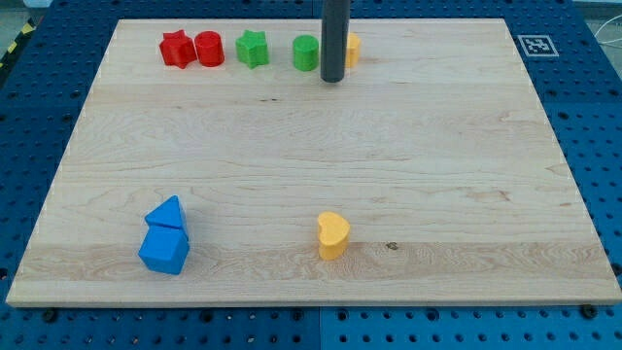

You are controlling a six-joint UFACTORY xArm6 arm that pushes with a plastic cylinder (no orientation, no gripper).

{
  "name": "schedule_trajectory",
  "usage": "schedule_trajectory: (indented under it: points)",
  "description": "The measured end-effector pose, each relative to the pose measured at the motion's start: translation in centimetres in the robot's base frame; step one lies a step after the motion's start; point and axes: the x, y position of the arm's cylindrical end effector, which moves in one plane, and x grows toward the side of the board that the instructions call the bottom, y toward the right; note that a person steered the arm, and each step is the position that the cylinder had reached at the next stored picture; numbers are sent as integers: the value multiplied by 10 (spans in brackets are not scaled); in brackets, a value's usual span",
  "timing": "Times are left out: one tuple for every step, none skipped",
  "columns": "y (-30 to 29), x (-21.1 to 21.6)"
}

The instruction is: Move your arm towards the yellow heart

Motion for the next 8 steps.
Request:
schedule_trajectory:
  points:
    - [-14, -14]
    - [-19, -18]
    - [-6, -14]
    - [5, 9]
    - [44, 20]
    - [84, 20]
    - [98, 63]
    - [103, 104]
